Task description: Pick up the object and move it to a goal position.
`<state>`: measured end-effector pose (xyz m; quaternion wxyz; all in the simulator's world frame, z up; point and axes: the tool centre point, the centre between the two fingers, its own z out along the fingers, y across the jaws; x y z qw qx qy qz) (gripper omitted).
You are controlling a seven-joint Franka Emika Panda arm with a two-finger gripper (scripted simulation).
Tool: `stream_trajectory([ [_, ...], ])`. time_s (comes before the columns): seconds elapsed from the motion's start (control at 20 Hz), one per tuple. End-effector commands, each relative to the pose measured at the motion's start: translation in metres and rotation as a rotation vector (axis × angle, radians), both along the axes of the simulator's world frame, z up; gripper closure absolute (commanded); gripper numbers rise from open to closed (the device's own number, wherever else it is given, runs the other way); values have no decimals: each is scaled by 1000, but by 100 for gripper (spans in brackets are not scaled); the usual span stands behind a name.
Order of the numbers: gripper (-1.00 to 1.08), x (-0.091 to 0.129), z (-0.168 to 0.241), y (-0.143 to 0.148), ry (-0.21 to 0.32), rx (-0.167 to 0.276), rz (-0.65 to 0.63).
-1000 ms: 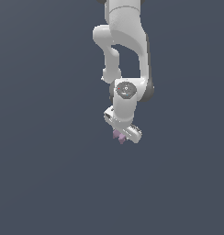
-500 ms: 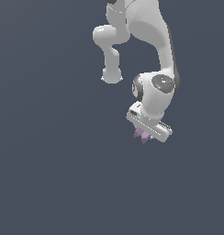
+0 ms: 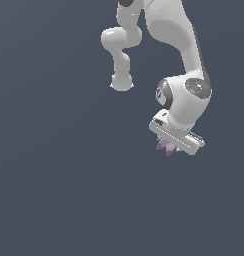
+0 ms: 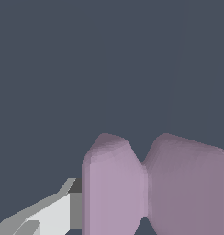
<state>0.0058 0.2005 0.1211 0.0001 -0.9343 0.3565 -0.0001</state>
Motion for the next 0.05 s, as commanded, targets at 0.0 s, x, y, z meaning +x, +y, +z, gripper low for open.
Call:
stream_trajectory([
  [0.0, 108, 1, 1, 2, 0, 0, -2],
])
